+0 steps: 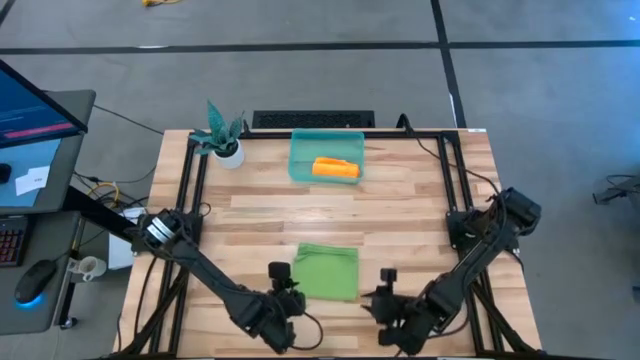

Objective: Roll microfiber towels into tight, uniform cylinder then place into a basket
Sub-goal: Roll the green microfiber cloth

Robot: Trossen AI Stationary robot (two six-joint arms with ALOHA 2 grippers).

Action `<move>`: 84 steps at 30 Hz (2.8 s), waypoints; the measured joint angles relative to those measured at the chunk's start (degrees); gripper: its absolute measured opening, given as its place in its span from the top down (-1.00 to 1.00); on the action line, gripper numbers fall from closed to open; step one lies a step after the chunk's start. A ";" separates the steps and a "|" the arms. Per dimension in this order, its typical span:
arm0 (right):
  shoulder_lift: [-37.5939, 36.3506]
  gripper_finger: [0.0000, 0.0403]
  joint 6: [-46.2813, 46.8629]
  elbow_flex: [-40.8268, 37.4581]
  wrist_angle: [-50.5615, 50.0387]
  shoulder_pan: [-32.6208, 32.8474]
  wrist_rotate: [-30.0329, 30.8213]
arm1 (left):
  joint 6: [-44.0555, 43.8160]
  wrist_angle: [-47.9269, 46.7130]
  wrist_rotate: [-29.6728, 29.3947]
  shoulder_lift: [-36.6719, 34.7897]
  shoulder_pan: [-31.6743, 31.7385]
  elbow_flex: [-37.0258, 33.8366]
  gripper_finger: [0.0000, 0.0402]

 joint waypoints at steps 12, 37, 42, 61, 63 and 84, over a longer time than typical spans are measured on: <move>4.74 0.34 -13.69 0.00 12.14 -0.84 -1.05 | -2.38 -9.84 -0.99 -0.19 -5.68 5.84 0.32; 4.28 0.40 -12.18 19.91 -10.11 -4.11 -8.32 | -3.13 7.10 11.71 -8.77 -8.09 -16.77 0.32; 4.27 0.40 -12.20 23.58 -18.08 -4.68 -5.63 | 1.48 17.07 7.96 -17.75 -6.67 -23.70 0.32; 4.71 0.39 -6.06 13.42 -11.75 -3.78 -4.42 | 8.28 45.22 7.18 -18.94 -0.66 -34.25 0.32; 4.74 0.39 -7.05 12.16 -9.43 -3.78 -4.41 | 8.26 45.62 8.34 -18.05 -0.34 -34.33 0.32; 7.40 0.39 -7.60 8.91 0.75 -6.10 -8.33 | 8.26 51.17 9.95 -15.25 0.87 -34.22 -0.06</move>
